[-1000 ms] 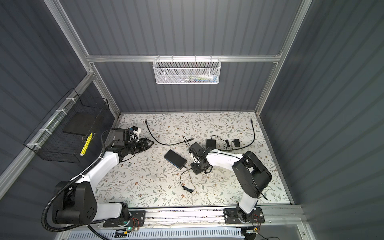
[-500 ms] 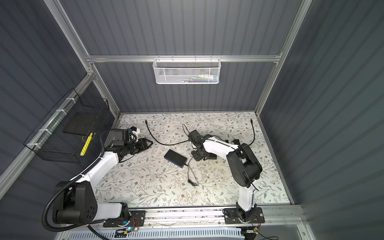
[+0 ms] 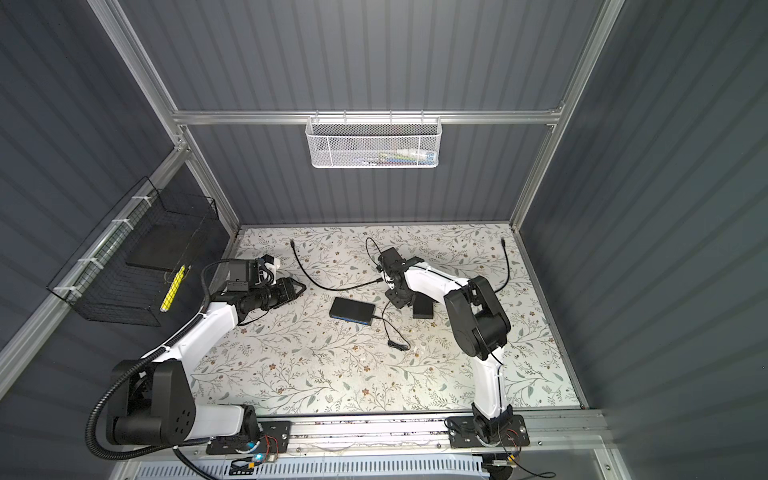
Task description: Insert the plug into the switch port
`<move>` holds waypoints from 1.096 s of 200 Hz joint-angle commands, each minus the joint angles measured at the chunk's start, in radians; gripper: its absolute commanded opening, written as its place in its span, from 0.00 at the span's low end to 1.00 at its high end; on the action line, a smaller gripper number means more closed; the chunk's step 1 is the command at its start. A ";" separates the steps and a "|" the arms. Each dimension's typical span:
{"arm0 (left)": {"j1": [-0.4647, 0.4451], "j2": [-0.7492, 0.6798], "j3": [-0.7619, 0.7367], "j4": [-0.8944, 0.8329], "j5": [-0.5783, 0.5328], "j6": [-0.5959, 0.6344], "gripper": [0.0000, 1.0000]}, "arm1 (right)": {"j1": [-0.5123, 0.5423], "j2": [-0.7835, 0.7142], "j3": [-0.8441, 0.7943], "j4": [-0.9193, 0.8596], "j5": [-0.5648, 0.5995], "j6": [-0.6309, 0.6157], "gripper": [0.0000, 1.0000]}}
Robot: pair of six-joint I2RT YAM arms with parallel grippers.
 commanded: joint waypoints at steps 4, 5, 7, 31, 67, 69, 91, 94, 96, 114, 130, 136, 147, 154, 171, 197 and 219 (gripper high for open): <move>0.007 0.007 0.015 -0.019 0.008 -0.010 0.55 | -0.004 -0.024 0.015 -0.008 -0.014 -0.015 0.53; 0.007 0.007 0.015 -0.019 0.007 -0.011 0.55 | -0.004 -0.026 0.015 -0.008 -0.016 -0.015 0.54; 0.007 0.007 0.015 -0.018 0.006 -0.012 0.55 | -0.004 -0.028 0.015 -0.009 -0.019 -0.016 0.55; 0.007 0.016 0.031 -0.017 0.015 -0.009 0.55 | -0.004 -0.056 0.014 -0.022 -0.031 -0.013 0.59; 0.009 -0.029 0.029 0.011 -0.008 0.005 0.56 | -0.005 -0.153 0.027 0.009 -0.013 0.015 0.64; 0.007 -0.033 0.029 0.013 -0.012 0.008 0.56 | -0.005 -0.160 0.028 0.014 -0.008 0.016 0.65; 0.008 -0.084 0.029 0.013 -0.078 0.036 0.57 | -0.005 -0.262 -0.010 0.151 0.091 0.020 0.78; 0.008 -0.093 0.028 0.013 -0.095 0.039 0.57 | -0.006 -0.276 -0.024 0.174 0.100 0.014 0.80; 0.008 -0.098 0.026 0.013 -0.112 0.040 0.57 | -0.006 -0.289 -0.032 0.199 0.107 0.014 0.82; 0.009 -0.143 0.012 0.023 -0.163 0.046 0.58 | -0.007 -0.374 -0.133 0.409 0.161 0.013 0.99; 0.009 -0.175 -0.006 0.043 -0.179 0.039 0.60 | -0.021 -0.405 -0.214 0.563 0.141 0.021 0.99; 0.009 -0.184 -0.010 0.049 -0.194 0.031 0.60 | -0.035 -0.397 -0.205 0.556 0.085 0.034 0.99; 0.009 -0.201 -0.020 0.057 -0.225 0.021 0.62 | -0.054 -0.361 -0.146 0.477 -0.019 0.055 0.99; 0.009 -0.216 -0.028 0.062 -0.243 0.019 0.62 | -0.055 -0.332 -0.099 0.424 -0.059 0.055 0.97; 0.010 -0.241 -0.039 0.076 -0.275 0.004 0.66 | -0.052 -0.269 -0.004 0.336 -0.126 0.047 0.85; 0.050 -0.217 -0.021 0.051 -0.249 -0.037 0.68 | -0.011 -0.175 0.102 0.283 -0.237 0.007 0.67; 0.133 -0.188 -0.038 0.069 -0.127 -0.094 0.68 | 0.053 -0.047 0.217 0.217 -0.242 -0.071 0.55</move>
